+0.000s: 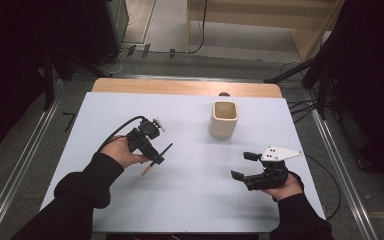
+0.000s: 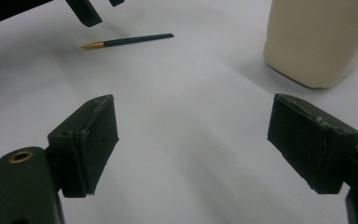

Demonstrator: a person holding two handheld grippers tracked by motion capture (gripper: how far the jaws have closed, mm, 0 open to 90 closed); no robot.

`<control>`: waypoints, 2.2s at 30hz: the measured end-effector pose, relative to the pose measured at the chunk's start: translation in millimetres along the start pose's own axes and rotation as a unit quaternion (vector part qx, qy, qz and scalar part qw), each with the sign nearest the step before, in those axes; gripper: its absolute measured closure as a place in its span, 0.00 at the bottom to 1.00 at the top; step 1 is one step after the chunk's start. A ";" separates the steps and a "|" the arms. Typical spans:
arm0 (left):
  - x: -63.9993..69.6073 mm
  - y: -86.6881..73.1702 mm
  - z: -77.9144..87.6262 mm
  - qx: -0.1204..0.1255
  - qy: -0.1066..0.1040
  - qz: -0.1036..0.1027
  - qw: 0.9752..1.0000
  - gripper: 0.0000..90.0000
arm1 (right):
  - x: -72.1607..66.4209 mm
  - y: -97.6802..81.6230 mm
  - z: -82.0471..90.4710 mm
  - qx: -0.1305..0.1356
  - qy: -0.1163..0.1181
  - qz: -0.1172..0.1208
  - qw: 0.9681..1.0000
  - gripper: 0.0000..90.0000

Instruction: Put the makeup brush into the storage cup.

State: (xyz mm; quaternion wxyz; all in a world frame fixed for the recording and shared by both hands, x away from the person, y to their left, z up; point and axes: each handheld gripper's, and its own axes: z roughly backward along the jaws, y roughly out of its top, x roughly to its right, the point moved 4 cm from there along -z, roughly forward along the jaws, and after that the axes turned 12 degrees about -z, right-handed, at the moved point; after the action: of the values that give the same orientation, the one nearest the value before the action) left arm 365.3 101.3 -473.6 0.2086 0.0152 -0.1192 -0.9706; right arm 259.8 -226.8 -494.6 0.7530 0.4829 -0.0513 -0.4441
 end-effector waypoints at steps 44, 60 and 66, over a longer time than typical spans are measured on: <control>5.2 -9.7 -42.0 -0.056 0.049 0.021 0.997 0.36 | 1.5 -1.5 -1.8 -0.009 -0.005 -0.015 1.000 0.18; 9.9 -6.6 -38.5 -0.075 0.046 0.043 0.995 0.77 | 1.6 -1.8 -1.9 -0.011 -0.006 -0.016 1.000 0.19; 10.5 -5.8 -38.8 -0.080 0.042 0.059 0.994 0.89 | 1.6 -1.8 -2.2 -0.012 -0.006 -0.015 1.000 0.19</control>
State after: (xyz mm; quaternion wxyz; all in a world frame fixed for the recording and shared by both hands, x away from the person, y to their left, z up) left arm 356.5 93.4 -512.4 0.2712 0.0321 -0.0332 -0.9614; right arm 260.8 -226.8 -497.7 0.7516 0.4721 -0.0430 -0.4587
